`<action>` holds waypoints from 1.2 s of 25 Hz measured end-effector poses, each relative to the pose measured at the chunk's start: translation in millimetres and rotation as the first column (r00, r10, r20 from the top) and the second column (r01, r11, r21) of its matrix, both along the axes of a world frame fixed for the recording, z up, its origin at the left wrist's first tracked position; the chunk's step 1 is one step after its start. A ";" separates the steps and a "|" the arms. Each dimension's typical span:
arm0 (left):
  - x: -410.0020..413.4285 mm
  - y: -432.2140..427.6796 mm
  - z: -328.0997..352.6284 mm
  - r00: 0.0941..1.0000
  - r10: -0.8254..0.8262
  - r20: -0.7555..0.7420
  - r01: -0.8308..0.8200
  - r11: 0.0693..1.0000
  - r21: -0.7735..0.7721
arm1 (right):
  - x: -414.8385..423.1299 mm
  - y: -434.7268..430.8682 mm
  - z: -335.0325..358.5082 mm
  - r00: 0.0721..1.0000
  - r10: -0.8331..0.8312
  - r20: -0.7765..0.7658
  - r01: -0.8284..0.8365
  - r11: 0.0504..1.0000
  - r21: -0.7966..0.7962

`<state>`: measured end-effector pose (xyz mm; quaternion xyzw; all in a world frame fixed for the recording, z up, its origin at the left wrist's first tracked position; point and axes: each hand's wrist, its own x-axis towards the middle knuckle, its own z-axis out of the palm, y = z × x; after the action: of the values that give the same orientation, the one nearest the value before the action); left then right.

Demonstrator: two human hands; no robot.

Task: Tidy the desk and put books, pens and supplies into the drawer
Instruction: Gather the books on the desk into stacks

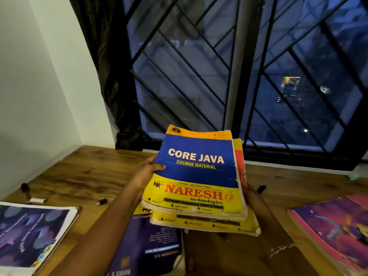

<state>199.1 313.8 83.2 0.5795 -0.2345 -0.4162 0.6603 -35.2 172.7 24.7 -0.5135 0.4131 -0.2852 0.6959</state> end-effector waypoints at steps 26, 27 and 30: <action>-170.6 42.6 -65.8 0.971 -0.136 0.195 0.191 0.935 -0.299 | -159.2 90.2 -11.3 0.977 -0.020 0.210 0.075 0.963 -0.260; -171.7 43.0 -69.9 0.967 -0.129 0.222 0.188 0.945 -0.269 | -158.0 93.3 -14.1 0.973 -0.033 0.229 0.094 0.961 -0.261; -174.4 34.7 -74.9 0.964 -0.089 0.250 0.138 0.972 -0.188 | -154.0 97.8 -16.4 0.961 -0.135 0.243 0.191 0.956 -0.223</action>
<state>24.7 348.6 8.3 0.5406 -0.3870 -0.3540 0.6578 -189.2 270.4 8.2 -0.5234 0.3347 -0.4468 0.6437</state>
